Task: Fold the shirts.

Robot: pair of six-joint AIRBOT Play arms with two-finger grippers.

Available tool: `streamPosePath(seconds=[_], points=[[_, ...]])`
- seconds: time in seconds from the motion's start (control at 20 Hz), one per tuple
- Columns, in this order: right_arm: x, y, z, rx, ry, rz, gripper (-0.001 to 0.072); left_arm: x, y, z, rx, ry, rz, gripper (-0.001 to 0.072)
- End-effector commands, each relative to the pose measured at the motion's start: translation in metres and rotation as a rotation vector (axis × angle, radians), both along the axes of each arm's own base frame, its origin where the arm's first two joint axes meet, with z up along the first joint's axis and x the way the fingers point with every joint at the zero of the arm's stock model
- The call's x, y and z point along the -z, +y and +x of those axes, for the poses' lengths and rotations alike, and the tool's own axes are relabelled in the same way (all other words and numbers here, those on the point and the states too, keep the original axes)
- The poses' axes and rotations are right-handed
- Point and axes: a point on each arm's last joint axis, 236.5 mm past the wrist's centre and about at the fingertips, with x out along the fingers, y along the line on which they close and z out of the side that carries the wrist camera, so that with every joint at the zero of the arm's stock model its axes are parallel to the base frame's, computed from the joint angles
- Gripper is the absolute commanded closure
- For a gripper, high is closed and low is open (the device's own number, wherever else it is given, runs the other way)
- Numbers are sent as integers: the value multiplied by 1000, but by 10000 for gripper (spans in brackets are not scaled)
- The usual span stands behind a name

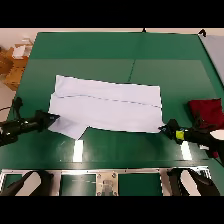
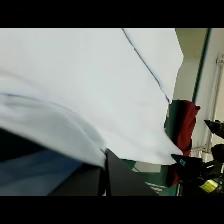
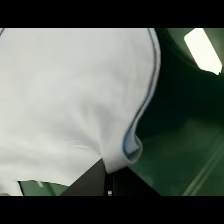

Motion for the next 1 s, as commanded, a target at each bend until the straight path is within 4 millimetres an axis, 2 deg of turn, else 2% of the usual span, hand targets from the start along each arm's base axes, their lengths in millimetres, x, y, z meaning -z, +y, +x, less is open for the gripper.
streamPosePath(seconds=[0.0, 0.2, 0.35, 0.55, 0.65, 0.8, 0.85, 0.95], points=[[-14, -40, -11, -48, 90, -182, 696, -25, -4, -9, -6, -41, 35, 686], [-18, -49, -8, -55, 86, -226, 696, -48, -19, -26, 30, -67, 17, 686], [-24, -54, -1, -34, 64, -239, 696, -49, -15, -27, -2, -57, 44, 686], [-51, -60, 47, 34, -61, -205, 696, -52, 8, 1, -129, -118, 84, 686], [-55, -54, 79, 14, -109, -157, 695, -59, 17, 15, -160, -149, 90, 686], [-52, -57, 125, -5, -128, -153, 695, -74, 30, 44, -164, -196, 80, 686], [-51, -59, 138, -11, -128, -154, 696, -76, 30, 57, -151, -207, 93, 686], [-48, -62, 162, -23, -130, -157, 696, -73, 17, 89, -100, -218, 130, 686]])
